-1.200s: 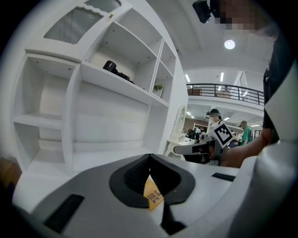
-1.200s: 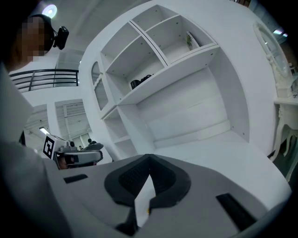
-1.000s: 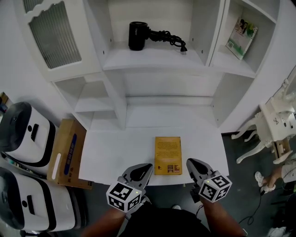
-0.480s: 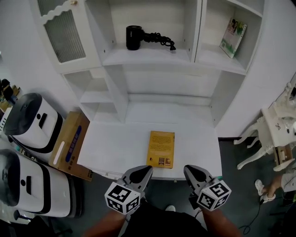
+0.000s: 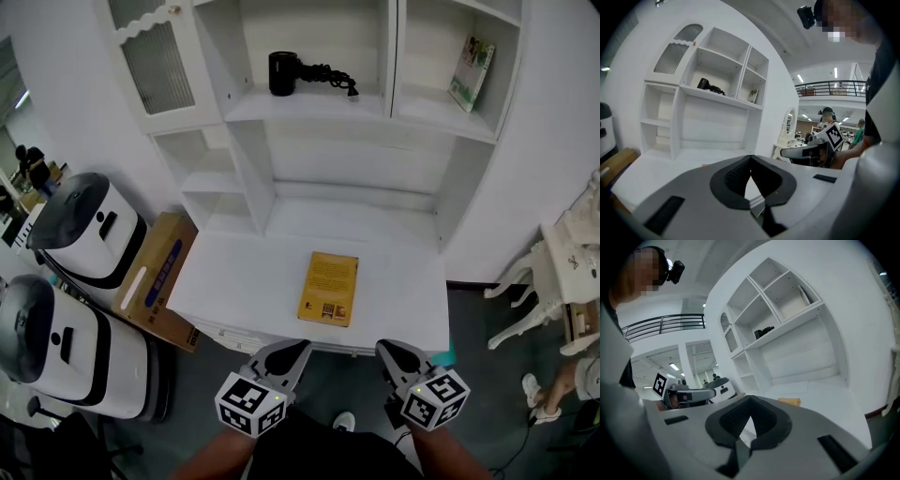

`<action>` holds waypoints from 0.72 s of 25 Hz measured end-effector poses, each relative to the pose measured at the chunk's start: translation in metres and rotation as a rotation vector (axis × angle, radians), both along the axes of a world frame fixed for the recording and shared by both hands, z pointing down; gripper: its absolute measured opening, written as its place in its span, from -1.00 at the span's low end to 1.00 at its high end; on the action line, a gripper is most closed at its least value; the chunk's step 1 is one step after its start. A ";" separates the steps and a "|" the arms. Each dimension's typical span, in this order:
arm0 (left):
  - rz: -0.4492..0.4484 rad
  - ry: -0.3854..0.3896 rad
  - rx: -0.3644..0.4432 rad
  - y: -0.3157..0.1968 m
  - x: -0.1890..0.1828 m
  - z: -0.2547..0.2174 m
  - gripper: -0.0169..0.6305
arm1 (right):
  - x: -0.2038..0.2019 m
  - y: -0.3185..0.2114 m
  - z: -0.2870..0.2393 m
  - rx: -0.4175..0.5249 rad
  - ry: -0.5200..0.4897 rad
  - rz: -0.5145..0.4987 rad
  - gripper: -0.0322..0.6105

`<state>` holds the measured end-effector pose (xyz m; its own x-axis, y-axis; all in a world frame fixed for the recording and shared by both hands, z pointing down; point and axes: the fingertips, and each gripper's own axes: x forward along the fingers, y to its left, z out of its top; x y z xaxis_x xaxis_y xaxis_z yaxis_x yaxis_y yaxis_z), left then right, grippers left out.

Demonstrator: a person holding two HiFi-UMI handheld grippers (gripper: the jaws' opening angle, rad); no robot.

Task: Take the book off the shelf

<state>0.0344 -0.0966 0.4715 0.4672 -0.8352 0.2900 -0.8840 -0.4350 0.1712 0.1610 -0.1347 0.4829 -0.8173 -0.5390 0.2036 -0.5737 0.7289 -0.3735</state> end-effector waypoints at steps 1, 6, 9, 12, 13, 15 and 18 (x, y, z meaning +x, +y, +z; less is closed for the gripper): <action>-0.001 -0.004 -0.002 0.002 -0.001 0.000 -0.92 | 0.000 0.001 -0.001 -0.005 -0.003 0.000 -0.81; -0.007 0.015 0.000 -0.003 -0.014 -0.006 -0.92 | -0.005 0.004 -0.006 0.024 0.023 0.012 -0.81; 0.013 0.014 -0.001 -0.006 -0.022 -0.009 -0.92 | -0.014 0.002 -0.006 0.024 0.030 0.039 -0.81; 0.042 0.001 -0.001 -0.007 -0.032 -0.009 -0.92 | -0.024 0.001 -0.004 0.017 0.034 0.071 -0.81; 0.049 -0.004 0.000 -0.008 -0.036 -0.009 -0.92 | -0.028 0.000 -0.004 0.017 0.034 0.083 -0.81; 0.065 -0.008 -0.003 -0.009 -0.044 -0.007 -0.92 | -0.035 -0.001 -0.004 0.013 0.031 0.106 -0.81; 0.086 -0.011 -0.006 -0.011 -0.054 -0.004 -0.92 | -0.043 -0.001 -0.004 0.016 0.035 0.131 -0.81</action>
